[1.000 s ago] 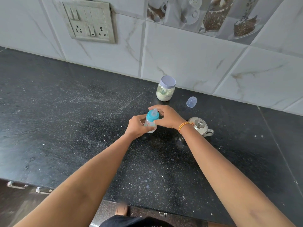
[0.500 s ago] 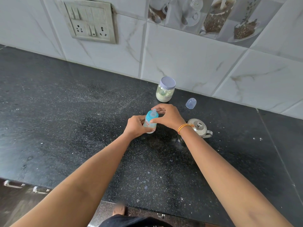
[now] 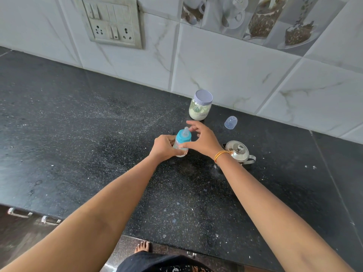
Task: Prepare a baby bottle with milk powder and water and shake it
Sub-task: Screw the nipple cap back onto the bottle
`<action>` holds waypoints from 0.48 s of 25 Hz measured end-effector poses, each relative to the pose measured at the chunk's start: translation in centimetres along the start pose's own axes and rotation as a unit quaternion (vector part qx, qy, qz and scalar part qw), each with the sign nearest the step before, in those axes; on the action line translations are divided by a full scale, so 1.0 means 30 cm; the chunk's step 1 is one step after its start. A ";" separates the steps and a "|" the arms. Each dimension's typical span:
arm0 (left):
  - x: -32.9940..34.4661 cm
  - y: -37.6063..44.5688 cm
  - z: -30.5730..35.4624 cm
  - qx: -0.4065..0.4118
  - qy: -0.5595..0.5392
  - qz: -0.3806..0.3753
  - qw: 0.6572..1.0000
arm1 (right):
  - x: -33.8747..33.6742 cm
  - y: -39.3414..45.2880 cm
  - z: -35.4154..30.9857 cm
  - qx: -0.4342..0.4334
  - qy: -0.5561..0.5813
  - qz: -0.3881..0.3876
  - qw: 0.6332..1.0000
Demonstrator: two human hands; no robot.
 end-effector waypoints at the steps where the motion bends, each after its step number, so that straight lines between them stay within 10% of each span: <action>1: 0.001 0.000 -0.003 -0.005 0.001 0.000 1.000 | 0.020 0.006 -0.002 -0.003 0.013 -0.039 0.999; 5: 0.001 0.001 -0.014 -0.026 -0.006 0.014 1.000 | 0.026 0.029 -0.007 0.003 0.042 -0.080 0.996; 12: 0.000 -0.018 -0.007 -0.028 -0.024 0.049 0.998 | 0.014 -0.039 -0.001 0.000 0.019 0.125 0.992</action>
Point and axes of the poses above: each hand's wrist, its own y-axis towards the middle knuckle, its own x-axis out of the palm, z = x × y, the point moved 10 cm from there along y, towards the middle knuckle, and after that the axes turned 11 degrees about -z, right-handed, at the moved point
